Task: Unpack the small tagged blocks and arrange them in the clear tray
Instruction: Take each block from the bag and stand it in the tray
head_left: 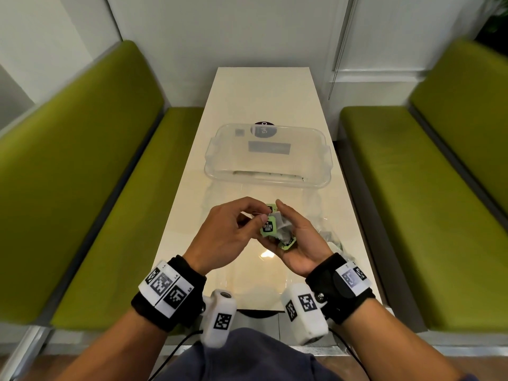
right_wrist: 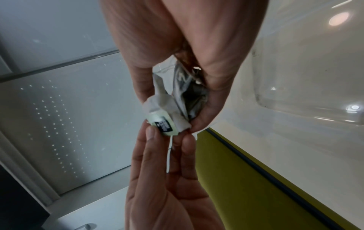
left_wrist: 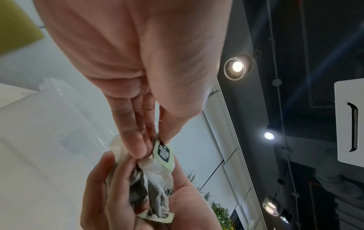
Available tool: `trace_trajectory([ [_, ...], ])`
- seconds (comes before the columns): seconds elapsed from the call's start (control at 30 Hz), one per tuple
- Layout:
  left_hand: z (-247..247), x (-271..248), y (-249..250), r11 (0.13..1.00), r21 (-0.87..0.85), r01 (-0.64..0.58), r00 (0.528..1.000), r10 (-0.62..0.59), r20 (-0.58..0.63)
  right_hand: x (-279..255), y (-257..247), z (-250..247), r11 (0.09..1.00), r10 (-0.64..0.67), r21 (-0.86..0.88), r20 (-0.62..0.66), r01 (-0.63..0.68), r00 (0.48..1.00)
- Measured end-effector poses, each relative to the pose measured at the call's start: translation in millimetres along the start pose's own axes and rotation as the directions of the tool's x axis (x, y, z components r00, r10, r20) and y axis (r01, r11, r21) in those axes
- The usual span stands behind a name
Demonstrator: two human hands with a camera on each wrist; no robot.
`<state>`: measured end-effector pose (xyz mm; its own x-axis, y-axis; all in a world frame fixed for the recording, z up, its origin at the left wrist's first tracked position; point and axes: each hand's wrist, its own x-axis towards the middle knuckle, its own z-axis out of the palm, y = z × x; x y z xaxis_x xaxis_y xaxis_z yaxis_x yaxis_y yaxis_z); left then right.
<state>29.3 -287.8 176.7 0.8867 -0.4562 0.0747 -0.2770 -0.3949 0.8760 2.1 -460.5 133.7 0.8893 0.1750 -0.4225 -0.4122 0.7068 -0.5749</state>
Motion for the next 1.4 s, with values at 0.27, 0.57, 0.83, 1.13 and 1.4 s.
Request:
trace_trajectory([
  [0.27, -0.2, -1.6, -0.5, 0.999, 0.03, -0.022, 0.99, 0.017, 0.139, 6.3, 3.4, -0.5, 0.996, -0.02, -0.09, -0.044, 0.016, 0.999],
  [0.57, -3.4, 0.9, -4.5, 0.989, -0.131, 0.068, 0.991, -0.051, 0.125, 6.1, -0.8, -3.7, 0.998, -0.069, -0.013, -0.145, 0.068, 0.987],
  [0.83, -7.9, 0.0, -5.8, 0.96, -0.256, 0.114, 0.986, -0.077, 0.147, 4.5, -6.2, -4.8, 0.992, -0.077, 0.08, -0.193, 0.094, 0.978],
  [1.13, -19.7, 1.7, -8.7, 0.877, -0.467, 0.116, 0.991, -0.137, -0.01, -9.6, -21.9, -11.5, 0.996, -0.085, 0.011, -0.179, 0.088, 0.98],
  [1.4, -19.0, 4.2, -16.3, 0.748, -0.631, 0.204, 0.966, -0.258, 0.007, -23.3, -19.4, -1.8, 0.978, 0.032, -0.201, -0.152, -0.063, 0.988],
])
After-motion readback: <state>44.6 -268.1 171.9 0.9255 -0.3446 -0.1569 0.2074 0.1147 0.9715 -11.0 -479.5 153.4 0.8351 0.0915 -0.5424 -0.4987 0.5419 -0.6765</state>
